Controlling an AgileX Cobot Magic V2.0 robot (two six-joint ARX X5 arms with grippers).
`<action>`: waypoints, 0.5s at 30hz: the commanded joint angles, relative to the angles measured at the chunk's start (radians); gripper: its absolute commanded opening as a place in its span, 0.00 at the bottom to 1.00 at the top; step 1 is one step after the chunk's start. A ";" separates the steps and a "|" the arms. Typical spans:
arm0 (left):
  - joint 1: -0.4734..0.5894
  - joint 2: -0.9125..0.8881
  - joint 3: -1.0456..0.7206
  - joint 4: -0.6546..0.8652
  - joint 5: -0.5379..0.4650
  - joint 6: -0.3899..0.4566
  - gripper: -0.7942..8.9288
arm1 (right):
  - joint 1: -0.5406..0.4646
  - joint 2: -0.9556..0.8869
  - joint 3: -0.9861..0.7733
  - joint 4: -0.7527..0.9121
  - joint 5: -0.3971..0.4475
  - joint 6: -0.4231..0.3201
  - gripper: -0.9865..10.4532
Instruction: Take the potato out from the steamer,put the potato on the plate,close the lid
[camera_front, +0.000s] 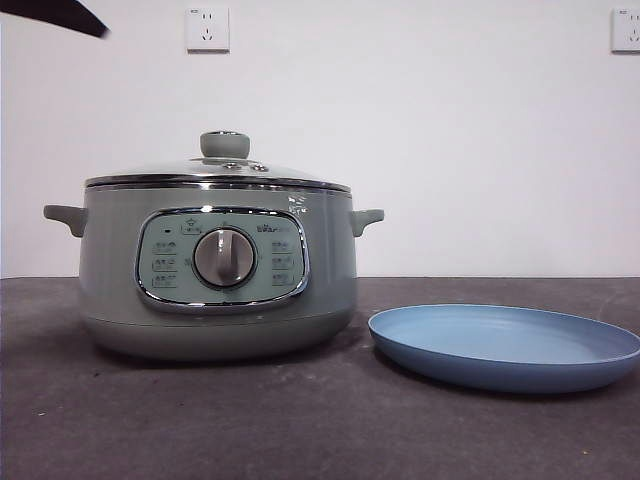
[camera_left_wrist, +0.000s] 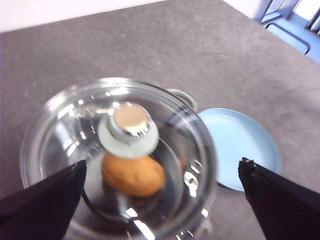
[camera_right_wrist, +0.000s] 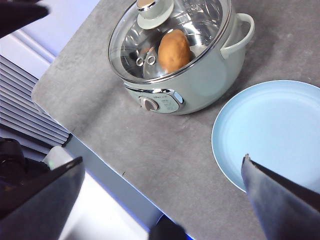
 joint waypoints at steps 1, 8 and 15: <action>-0.034 0.094 0.043 0.018 -0.038 0.028 0.75 | 0.002 0.000 0.002 0.006 0.002 0.002 0.66; -0.097 0.291 0.148 0.065 -0.119 0.057 0.75 | 0.002 0.000 0.002 0.006 0.005 -0.001 0.66; -0.131 0.430 0.179 0.127 -0.187 0.064 0.75 | 0.002 0.000 0.002 0.006 0.006 -0.002 0.66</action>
